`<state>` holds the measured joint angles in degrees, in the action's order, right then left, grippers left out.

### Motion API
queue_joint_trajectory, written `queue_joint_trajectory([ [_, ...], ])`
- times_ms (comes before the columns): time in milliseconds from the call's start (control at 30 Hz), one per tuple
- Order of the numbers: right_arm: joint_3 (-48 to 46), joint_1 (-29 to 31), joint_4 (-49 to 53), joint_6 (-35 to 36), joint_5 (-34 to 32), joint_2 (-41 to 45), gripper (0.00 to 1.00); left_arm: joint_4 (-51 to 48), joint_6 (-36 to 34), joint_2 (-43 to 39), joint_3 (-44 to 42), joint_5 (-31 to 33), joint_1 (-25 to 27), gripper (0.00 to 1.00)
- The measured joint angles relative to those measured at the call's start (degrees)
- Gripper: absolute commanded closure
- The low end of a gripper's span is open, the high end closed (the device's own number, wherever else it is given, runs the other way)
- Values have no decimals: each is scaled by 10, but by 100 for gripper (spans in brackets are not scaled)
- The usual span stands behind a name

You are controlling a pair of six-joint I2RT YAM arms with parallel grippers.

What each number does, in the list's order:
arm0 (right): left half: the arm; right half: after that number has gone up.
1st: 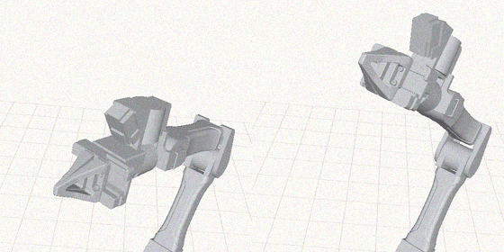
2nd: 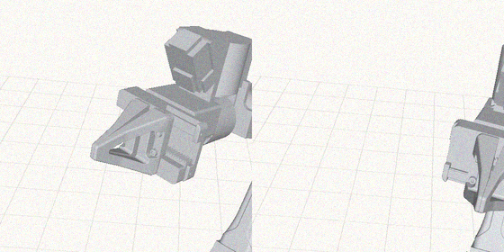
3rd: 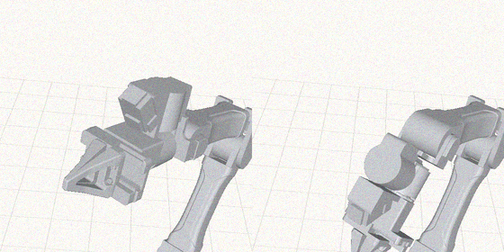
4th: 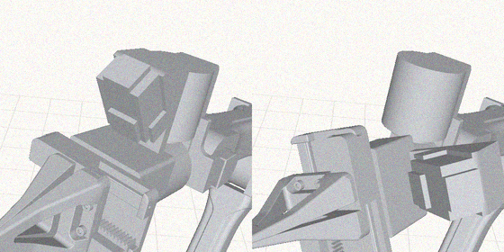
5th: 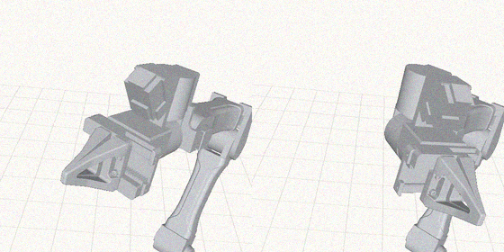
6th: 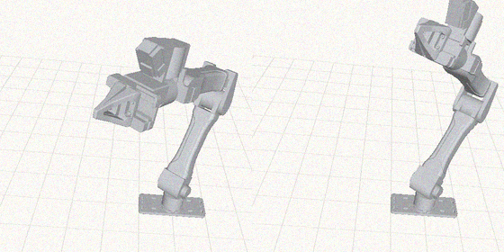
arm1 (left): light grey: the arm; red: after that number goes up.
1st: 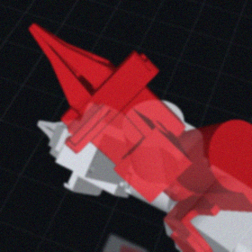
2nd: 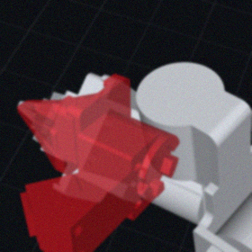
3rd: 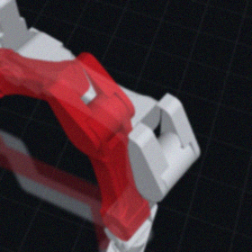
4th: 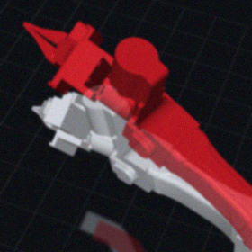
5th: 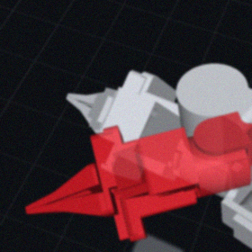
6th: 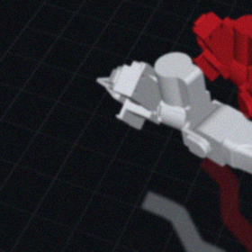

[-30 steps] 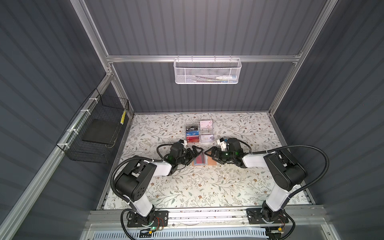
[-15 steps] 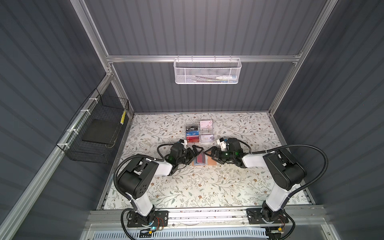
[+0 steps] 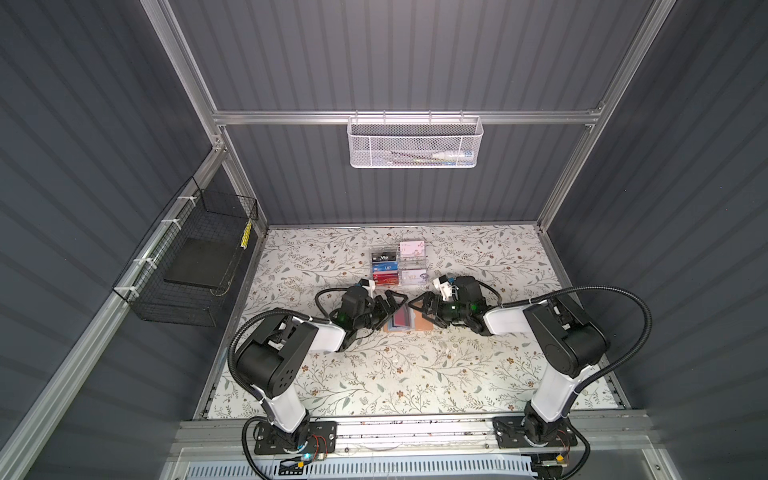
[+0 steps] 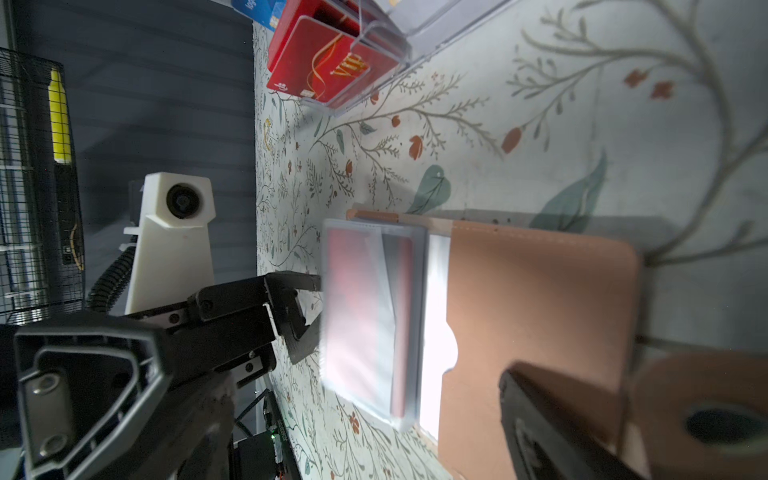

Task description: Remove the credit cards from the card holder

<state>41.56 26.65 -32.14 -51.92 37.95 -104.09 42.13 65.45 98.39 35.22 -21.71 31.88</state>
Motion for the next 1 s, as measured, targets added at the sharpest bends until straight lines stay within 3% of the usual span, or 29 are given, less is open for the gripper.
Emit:
queue_joint_trajectory([
  [1000,-31,-34,-67,-51,25,-6,1,12,23,6,10,3,26,0],
])
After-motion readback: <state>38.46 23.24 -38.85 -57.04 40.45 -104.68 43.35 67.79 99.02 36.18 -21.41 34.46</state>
